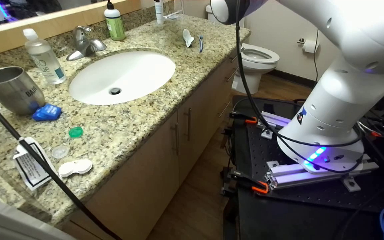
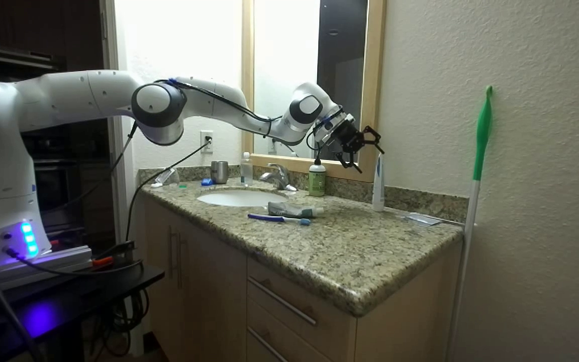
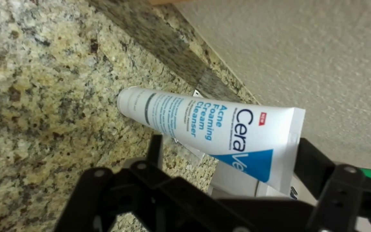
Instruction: Move the squeeze bottle slightly down on the counter
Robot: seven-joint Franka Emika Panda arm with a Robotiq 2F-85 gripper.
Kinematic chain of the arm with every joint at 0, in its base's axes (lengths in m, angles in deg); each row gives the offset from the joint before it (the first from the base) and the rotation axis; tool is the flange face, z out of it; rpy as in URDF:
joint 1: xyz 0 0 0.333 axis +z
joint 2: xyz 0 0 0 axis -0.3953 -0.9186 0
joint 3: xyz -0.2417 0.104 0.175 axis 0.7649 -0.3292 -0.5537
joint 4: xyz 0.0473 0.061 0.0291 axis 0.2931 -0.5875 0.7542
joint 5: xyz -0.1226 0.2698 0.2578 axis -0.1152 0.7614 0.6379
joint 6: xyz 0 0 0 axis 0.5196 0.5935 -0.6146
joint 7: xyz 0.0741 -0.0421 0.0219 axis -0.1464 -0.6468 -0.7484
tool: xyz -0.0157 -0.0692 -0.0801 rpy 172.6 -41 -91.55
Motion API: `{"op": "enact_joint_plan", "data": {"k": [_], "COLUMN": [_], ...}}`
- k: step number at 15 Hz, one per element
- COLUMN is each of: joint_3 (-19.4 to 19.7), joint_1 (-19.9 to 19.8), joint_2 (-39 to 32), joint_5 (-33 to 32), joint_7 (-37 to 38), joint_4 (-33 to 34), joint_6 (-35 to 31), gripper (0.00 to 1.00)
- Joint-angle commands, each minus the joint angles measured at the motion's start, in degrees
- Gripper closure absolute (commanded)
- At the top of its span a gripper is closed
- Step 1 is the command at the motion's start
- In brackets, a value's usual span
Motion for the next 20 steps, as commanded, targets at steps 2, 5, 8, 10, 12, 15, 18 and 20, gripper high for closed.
{"op": "enact_joint_plan", "data": {"k": [2,5,8,10,12,15,18,20], "joint_3": [-0.1,-0.5,-0.4,-3.9,-7.7,-11.7,-13.1,-13.6], "joint_1": [0.0,-0.2,-0.1,-0.2,-0.4,-0.9,-1.1,-1.7], "joint_2": [0.5,0.6,0.3,1.1,1.2,2.9,7.2,10.9], "joint_5": [0.4,0.8,0.6,2.7,5.7,9.4,10.8,11.5], "joint_7": [0.8,0.8,0.7,-5.8,-12.6,-22.0,-31.2,-37.6], "joint_4": [-0.4,-0.4,-0.3,-1.1,-1.1,-2.0,-2.3,-2.4], "joint_6": [0.9,1.0,1.0,2.4,4.9,9.3,17.3,24.2], "gripper": [0.34,0.55,0.76,0.9,1.0,0.98,0.97,0.97]}}
